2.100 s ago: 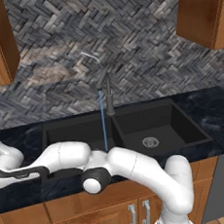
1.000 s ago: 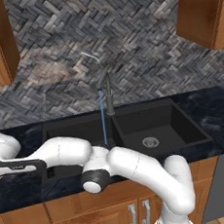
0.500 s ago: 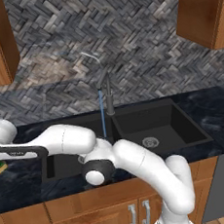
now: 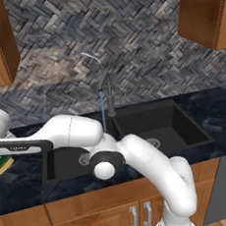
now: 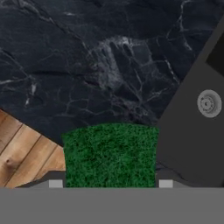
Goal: Soak the sponge with water for a few seconds and then drop it inside the sink.
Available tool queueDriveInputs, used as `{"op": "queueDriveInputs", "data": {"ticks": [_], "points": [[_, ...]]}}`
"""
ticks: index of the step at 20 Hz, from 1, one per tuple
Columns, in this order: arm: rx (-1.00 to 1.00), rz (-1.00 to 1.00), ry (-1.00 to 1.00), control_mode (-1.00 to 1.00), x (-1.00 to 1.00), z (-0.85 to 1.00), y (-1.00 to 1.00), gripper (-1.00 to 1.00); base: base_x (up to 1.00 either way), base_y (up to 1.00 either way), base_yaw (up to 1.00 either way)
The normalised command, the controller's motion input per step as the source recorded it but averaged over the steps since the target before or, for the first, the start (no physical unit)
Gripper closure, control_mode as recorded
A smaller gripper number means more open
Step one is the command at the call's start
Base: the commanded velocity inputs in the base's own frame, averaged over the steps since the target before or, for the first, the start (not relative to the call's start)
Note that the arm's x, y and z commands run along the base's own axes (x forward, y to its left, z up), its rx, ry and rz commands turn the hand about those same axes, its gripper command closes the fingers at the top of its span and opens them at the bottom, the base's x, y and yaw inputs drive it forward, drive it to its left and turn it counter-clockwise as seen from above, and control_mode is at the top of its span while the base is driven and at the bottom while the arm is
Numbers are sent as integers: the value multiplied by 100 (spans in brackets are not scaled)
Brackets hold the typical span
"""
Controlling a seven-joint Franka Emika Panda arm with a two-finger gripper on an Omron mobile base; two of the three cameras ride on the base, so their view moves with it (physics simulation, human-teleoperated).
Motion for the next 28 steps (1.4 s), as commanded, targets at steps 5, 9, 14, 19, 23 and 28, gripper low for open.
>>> {"op": "queueDriveInputs", "data": {"ticks": [5, 9, 14, 19, 23, 28], "points": [[0, 1, -9, -100, -50, 20, -75, 100, 0, 0, 0], [1, 2, -9, -100, -63, 3, -81, 100, 0, 0, 0], [1, 5, -13, -100, -39, 0, -90, 100, 0, 0, 0], [6, 9, -24, -100, -4, -9, -96, 100, 0, 0, 0], [12, 11, -26, -100, 0, 19, -86, 100, 0, 0, 0], [16, 10, -17, -100, -3, 39, -68, 100, 0, 0, 0]]}}
